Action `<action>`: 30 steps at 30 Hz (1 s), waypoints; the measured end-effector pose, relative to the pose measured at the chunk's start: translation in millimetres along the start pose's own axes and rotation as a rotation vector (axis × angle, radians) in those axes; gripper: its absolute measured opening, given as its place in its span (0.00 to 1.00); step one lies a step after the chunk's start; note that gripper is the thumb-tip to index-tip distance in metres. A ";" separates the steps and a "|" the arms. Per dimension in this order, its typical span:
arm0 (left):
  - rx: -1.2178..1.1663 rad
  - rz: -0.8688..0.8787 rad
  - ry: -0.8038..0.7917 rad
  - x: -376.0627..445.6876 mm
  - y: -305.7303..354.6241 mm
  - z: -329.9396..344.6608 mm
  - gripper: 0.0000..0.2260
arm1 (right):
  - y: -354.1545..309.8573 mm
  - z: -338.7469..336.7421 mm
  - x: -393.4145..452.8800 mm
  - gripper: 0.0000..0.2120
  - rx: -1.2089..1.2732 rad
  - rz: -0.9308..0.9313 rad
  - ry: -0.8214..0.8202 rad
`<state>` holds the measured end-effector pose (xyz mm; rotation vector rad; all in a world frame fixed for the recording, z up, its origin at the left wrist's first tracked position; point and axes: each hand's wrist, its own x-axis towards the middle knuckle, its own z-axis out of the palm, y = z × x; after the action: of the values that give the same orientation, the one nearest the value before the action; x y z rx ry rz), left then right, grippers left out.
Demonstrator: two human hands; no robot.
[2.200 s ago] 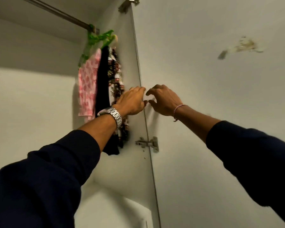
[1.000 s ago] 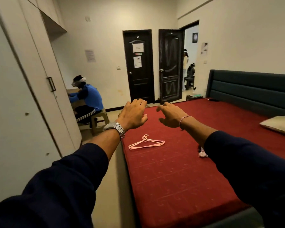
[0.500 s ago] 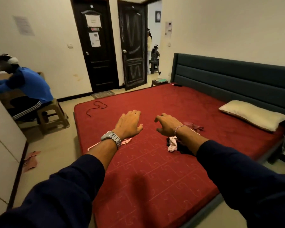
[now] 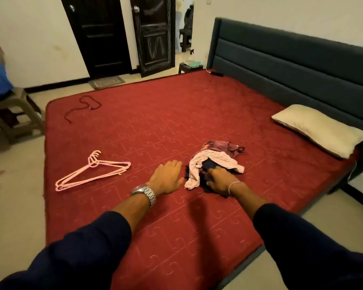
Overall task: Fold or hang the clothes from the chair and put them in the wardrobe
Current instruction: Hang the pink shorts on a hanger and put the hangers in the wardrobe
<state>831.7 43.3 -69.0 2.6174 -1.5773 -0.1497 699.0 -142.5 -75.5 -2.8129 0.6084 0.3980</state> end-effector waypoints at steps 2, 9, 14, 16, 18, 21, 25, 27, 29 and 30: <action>-0.034 -0.019 -0.074 37.7 7.3 30.2 0.21 | 34.6 19.4 28.7 0.21 0.034 0.013 -0.075; -0.194 -0.087 -0.167 132.7 13.8 121.9 0.20 | 113.8 81.4 121.9 0.18 0.081 0.007 -0.172; -0.367 -0.223 -0.178 183.8 -0.8 201.2 0.17 | 133.5 114.5 209.4 0.14 0.053 -0.080 -0.045; -0.430 -0.282 -0.191 194.7 -5.3 234.6 0.16 | 132.0 122.6 241.9 0.13 0.005 -0.139 0.033; -0.482 -0.345 -0.217 201.8 -8.8 267.1 0.15 | 127.3 128.3 267.2 0.12 -0.090 -0.211 0.054; -0.495 -0.386 -0.315 207.6 -8.4 300.1 0.17 | 121.3 134.3 294.4 0.09 -0.297 -0.339 0.027; -0.434 -0.461 -0.178 203.7 -7.2 316.7 0.26 | 122.3 148.4 313.6 0.16 -0.337 -0.409 0.048; -0.439 -0.460 -0.111 201.0 -9.8 317.4 0.18 | 122.2 150.4 315.5 0.13 -0.225 -0.404 0.153; -0.501 -0.480 -0.066 200.4 -14.7 314.7 0.09 | 120.8 145.2 315.1 0.10 -0.084 -0.376 0.241; -0.541 -0.498 -0.045 200.4 -17.2 313.3 0.06 | 118.7 139.7 314.1 0.11 0.003 -0.362 0.276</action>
<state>900.5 -132.1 -390.1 2.4916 -0.7127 -0.5755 893.4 -323.6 -323.9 -2.9133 0.1357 -0.0603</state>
